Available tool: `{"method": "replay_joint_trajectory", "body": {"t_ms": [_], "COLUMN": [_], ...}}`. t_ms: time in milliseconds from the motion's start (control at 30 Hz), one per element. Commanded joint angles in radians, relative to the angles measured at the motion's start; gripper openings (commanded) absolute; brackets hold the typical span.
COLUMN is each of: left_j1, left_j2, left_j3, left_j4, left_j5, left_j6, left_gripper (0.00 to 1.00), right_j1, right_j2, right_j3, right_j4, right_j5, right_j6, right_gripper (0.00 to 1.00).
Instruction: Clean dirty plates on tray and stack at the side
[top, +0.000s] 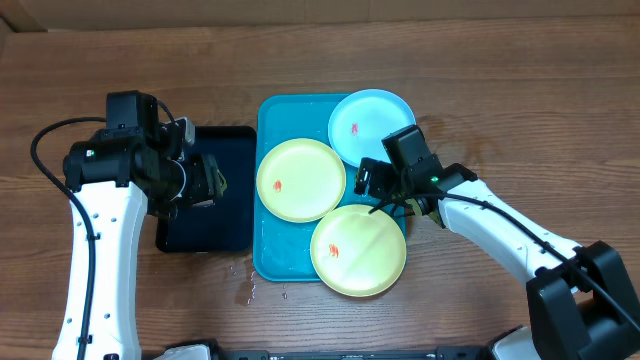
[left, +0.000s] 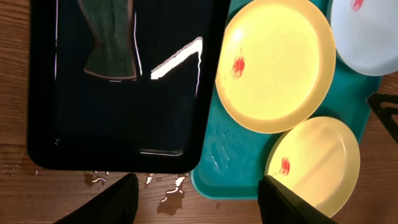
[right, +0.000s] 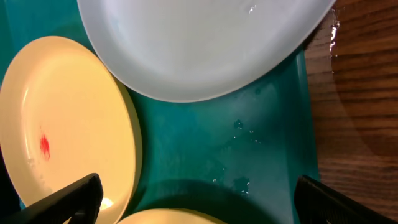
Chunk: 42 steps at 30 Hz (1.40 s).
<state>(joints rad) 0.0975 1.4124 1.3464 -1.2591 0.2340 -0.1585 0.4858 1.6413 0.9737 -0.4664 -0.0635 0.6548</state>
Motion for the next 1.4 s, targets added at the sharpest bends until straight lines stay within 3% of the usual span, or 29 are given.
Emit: {"method": "replay_joint_trajectory", "body": {"t_ms": [0,133,433,600,833,1233,1367], "left_j1": [-0.007,-0.007,-0.007,-0.007,-0.007,-0.008,-0.017], "left_j2": [0.008,0.008,0.009,0.012,0.018,0.023,0.023], "left_j3": [-0.004,-0.011,-0.07,-0.096,-0.128,-0.14,-0.14], "left_j4": [0.004,0.01,0.055,0.101,0.148,0.16,0.16], "left_j5": [-0.032,-0.035,-0.047,-0.069,-0.06,-0.058,-0.058], "left_j6": [-0.032,-0.037,-0.037,-0.049,-0.06,-0.06,-0.059], "left_gripper": [0.62,0.59,0.57,0.57,0.56,0.52,0.5], "right_j1": [0.001,0.003,0.005,0.03,0.094,0.109,0.109], "right_j2": [-0.001,0.0,0.003,0.024,0.108,0.19,0.19], "right_j3": [-0.004,-0.004,-0.004,-0.004,-0.004,-0.004,-0.004], "right_j4": [0.001,0.002,0.017,0.03,0.192,0.291,0.309], "right_j5": [0.002,0.013,0.018,0.017,0.021,0.037,0.037], "right_j6": [0.004,0.004,0.005,0.005,0.004,0.027,0.026], "right_gripper": [0.99,0.71,0.7,0.63,0.61,0.36,0.23]}}
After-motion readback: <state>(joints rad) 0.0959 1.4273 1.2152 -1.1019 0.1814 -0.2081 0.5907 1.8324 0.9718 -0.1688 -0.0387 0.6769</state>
